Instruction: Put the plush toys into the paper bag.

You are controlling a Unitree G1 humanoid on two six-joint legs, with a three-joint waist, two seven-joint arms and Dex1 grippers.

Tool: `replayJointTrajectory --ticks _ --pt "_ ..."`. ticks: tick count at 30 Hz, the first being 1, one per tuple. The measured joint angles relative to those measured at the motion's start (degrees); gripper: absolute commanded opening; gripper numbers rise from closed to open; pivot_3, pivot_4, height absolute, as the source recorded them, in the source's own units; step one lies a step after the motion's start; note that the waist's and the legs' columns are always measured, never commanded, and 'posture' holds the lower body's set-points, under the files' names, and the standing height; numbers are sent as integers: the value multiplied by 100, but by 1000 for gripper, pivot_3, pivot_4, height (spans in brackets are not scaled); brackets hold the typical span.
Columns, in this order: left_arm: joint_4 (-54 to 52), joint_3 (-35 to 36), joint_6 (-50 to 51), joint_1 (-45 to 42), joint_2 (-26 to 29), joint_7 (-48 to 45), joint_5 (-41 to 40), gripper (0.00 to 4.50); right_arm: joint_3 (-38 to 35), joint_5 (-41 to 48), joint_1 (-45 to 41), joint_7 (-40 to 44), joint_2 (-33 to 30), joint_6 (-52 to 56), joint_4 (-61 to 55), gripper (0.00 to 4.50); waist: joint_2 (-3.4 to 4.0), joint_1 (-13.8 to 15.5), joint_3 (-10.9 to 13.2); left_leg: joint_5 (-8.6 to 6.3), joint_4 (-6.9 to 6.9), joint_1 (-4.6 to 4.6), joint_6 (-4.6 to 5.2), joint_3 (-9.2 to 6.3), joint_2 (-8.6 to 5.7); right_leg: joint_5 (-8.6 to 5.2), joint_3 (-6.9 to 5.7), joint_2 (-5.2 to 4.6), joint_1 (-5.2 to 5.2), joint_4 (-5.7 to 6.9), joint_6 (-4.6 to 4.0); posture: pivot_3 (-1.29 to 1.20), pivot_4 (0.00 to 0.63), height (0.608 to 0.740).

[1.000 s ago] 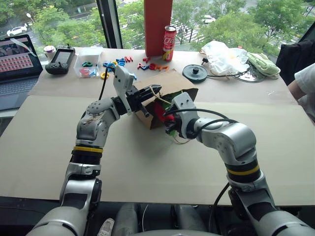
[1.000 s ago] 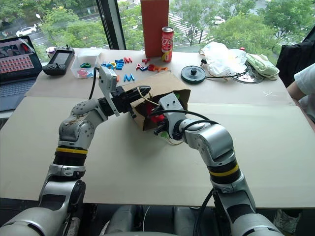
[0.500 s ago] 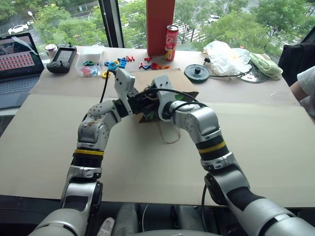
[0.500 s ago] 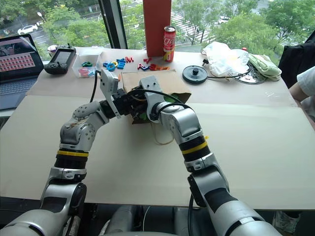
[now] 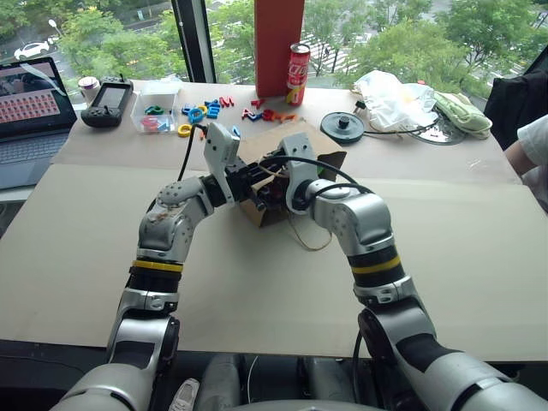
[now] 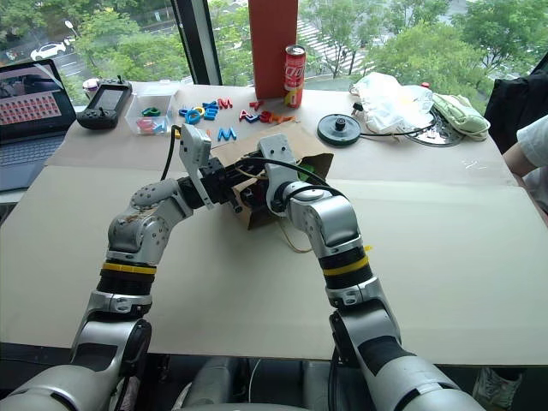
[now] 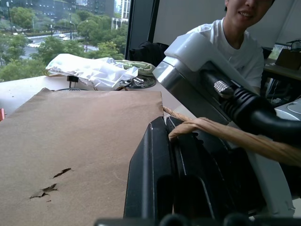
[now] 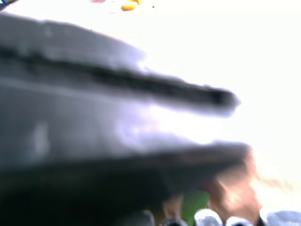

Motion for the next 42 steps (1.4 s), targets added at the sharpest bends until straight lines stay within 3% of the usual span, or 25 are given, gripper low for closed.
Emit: replayJointTrajectory --ticks 11,21,25,35,42 --pt "5 -10 0 17 56 -21 2 0 60 77 1039 94 -566 1368 -2027 4484 0 1 0 0 2 2 0 -4 0 0 2 1 -1 -8 0 0 150 740" --pt "24 -11 0 16 49 -22 1 0 674 -57 1783 73 -803 1494 -2136 4484 0 -3 0 1 3 5 0 -4 -1 0 4 2 -1 -26 0 0 150 740" --pt "41 -12 0 14 49 -24 1 0 733 -172 1812 70 -798 1311 -2035 3471 -1 -5 -1 1 4 15 0 -6 -1 0 4 3 6 -25 0 0 150 740" --pt "128 -9 0 -26 35 -14 -1 0 620 -210 1923 79 -742 1135 -1952 50 -2 -20 -1 1 2 27 0 -10 1 -1 10 5 11 -21 0 0 150 740" --pt "220 32 1 -138 9 2 -9 0 612 -216 1922 90 -720 1106 -1931 50 -2 -25 -1 1 3 28 0 -11 1 -1 13 6 11 -20 0 0 150 740"
